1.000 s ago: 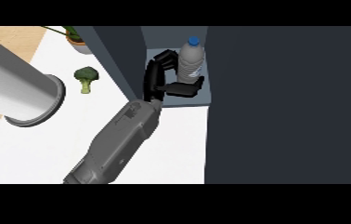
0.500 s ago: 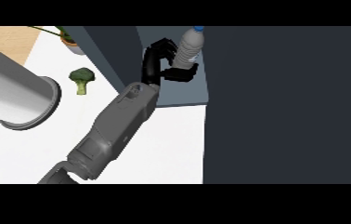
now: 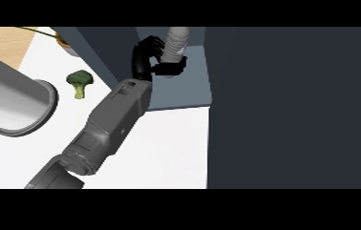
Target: Pick up the bottled water, place it into the cabinet and close the cabinet
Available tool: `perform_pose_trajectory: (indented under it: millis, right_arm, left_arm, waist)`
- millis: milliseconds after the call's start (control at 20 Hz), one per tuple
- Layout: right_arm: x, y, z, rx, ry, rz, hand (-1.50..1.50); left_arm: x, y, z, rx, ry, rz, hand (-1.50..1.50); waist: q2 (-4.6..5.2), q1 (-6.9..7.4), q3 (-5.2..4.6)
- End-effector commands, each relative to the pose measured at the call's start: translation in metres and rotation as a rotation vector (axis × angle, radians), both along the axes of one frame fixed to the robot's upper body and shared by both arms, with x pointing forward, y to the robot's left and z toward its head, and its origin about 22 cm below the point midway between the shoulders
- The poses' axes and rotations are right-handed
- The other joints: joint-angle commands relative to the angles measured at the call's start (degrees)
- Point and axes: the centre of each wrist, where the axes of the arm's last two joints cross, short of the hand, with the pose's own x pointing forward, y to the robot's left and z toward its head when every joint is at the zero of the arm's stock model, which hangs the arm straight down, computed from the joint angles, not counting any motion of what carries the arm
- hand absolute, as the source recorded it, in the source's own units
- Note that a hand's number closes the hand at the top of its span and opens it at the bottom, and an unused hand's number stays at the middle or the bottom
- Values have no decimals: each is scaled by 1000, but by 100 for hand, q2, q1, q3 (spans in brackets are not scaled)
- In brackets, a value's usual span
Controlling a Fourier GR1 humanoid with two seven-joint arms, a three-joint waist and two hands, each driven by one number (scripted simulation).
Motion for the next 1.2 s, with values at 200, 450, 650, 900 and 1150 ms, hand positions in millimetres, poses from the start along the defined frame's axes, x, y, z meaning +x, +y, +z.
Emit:
perform_pose_trajectory:
  millis: [200, 450, 650, 900, 1150]
  right_arm:
    - [1, -1, 7, 65, -48, 33, -150]
    - [-2, 3, 9, 64, -23, 46, -150]
    - [1, 3, 9, 47, -20, 84, -150]
    - [-2, 5, 6, 72, -18, 61, -150]
    - [-1, -2, 1, 54, -16, 79, -150]
  left_arm:
    - [7, 9, 5, 177, -80, 63, -150]
    - [10, 11, 8, 224, -100, 73, -150]
    - [19, -2, 32, 156, -116, 42, -150]
    - [16, -10, 33, 17, -224, -112, -150]
    - [22, -17, 52, -79, -290, -206, -150]
  waist:
    - [58, -135, 1]
    - [56, -98, -4]
    - [82, -136, -6]
    - [30, -26, -11]
    - [-10, 46, 0]
